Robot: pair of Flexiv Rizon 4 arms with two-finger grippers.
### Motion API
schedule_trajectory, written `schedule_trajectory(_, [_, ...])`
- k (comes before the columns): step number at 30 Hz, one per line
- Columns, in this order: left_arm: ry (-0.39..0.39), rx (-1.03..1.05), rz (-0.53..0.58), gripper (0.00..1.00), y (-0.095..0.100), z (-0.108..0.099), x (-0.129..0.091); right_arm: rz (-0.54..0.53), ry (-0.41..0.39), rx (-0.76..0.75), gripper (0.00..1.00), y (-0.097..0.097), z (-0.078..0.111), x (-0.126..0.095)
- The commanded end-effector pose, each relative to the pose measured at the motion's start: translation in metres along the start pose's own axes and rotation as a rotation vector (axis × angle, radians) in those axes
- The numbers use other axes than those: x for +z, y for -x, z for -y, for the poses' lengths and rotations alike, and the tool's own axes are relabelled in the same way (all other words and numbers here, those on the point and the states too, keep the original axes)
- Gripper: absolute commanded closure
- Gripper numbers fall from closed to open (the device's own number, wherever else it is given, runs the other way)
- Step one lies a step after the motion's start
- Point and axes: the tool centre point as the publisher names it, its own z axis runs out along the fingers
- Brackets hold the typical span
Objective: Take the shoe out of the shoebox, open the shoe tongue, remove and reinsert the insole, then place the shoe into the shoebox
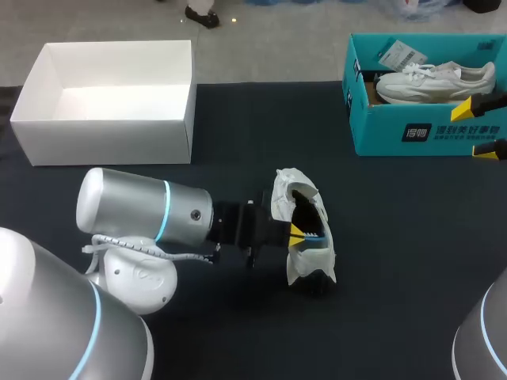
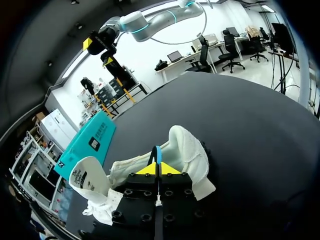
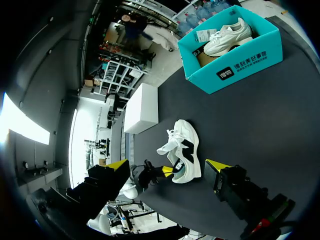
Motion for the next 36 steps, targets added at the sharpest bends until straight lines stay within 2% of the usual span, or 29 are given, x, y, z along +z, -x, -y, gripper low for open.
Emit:
schedule_trajectory(1, [-0.02, 0.005, -0.018, 1.0, 0.005, 0.001, 0.009, 0.002, 0.001, 0.001, 0.0, 0.0, 0.001, 0.0])
schedule_trajectory(11, [-0.021, -0.024, -0.089, 1.0, 0.004, -0.002, 0.022, 0.002, 0.001, 0.001, 0.0, 0.0, 0.001, 0.0])
schedule_trajectory(12, [-0.021, -0.024, -0.09, 0.96, 0.004, -0.001, 0.021, 0.002, 0.001, 0.001, 0.0, 0.0, 0.001, 0.0])
schedule_trajectory(13, [-0.019, -0.025, -0.09, 0.85, 0.004, 0.0, 0.019, 0.002, 0.001, 0.001, 0.0, 0.0, 0.001, 0.0])
schedule_trajectory(14, [-0.016, -0.025, -0.089, 0.68, 0.004, 0.001, 0.017, 0.002, 0.001, 0.001, 0.0, 0.0, 0.001, 0.0])
schedule_trajectory(15, [-0.013, -0.024, -0.087, 0.61, 0.004, 0.003, 0.015, 0.002, 0.001, 0.001, 0.0, 0.0, 0.001, 0.0])
schedule_trajectory(16, [-0.011, -0.023, -0.085, 0.42, 0.005, 0.004, 0.013, 0.002, 0.001, 0.001, 0.0, 0.0, 0.001, 0.0])
schedule_trajectory(17, [-0.008, -0.02, -0.083, 0.29, 0.005, 0.005, 0.011, 0.002, 0.001, 0.001, 0.0, 0.0, 0.001, 0.0])
schedule_trajectory(19, [-0.006, -0.017, -0.081, 0.26, 0.007, 0.007, 0.008, 0.002, 0.001, 0.001, 0.0, 0.0, 0.001, 0.0])
schedule_trajectory(21, [-0.001, -0.012, -0.08, 0.26, 0.009, 0.008, 0.005, 0.002, 0.001, 0.001, 0.0, 0.0, 0.001, 0.0])
schedule_trajectory(24, [0.002, -0.004, -0.08, 0.31, 0.012, 0.01, 0.001, 0.002, 0.001, 0.001, 0.0, 0.0, 0.001, 0.0])
schedule_trajectory(25, [0.007, 0.001, -0.079, 0.38, 0.014, 0.011, 0.0, 0.002, 0.001, 0.001, 0.0, 0.0, 0.001, 0.0])
schedule_trajectory(27, [0.007, 0.007, -0.079, 0.43, 0.017, 0.013, -0.003, 0.002, 0.001, 0.001, 0.0, 0.0, 0.001, 0.0])
schedule_trajectory(28, [0.008, 0.012, -0.079, 0.5, 0.019, 0.014, -0.005, 0.002, 0.001, 0.001, 0.0, 0.0, 0.001, 0.0])
schedule_trajectory(29, [-0.001, 0.016, -0.086, 0.52, 0.021, 0.015, -0.006, 0.002, 0.001, 0.001, 0.0, 0.0, 0.001, 0.0])
schedule_trajectory(32, [-0.009, 0.027, -0.117, 0.66, 0.028, 0.016, -0.009, 0.002, 0.001, 0.001, 0.0, 0.0, 0.001, 0.0])
schedule_trajectory(33, [-0.022, 0.027, -0.134, 0.77, 0.03, 0.016, -0.011, 0.002, 0.001, 0.001, 0.0, 0.0, 0.001, 0.0])
schedule_trajectory(34, [-0.029, 0.029, -0.158, 0.98, 0.033, 0.015, -0.014, 0.002, 0.001, 0.001, 0.0, 0.0, 0.001, 0.0])
schedule_trajectory(36, [-0.142, 0.02, -0.255, 1.0, 0.037, 0.017, -0.018, 0.002, 0.001, 0.001, 0.0, 0.0, 0.001, 0.0])
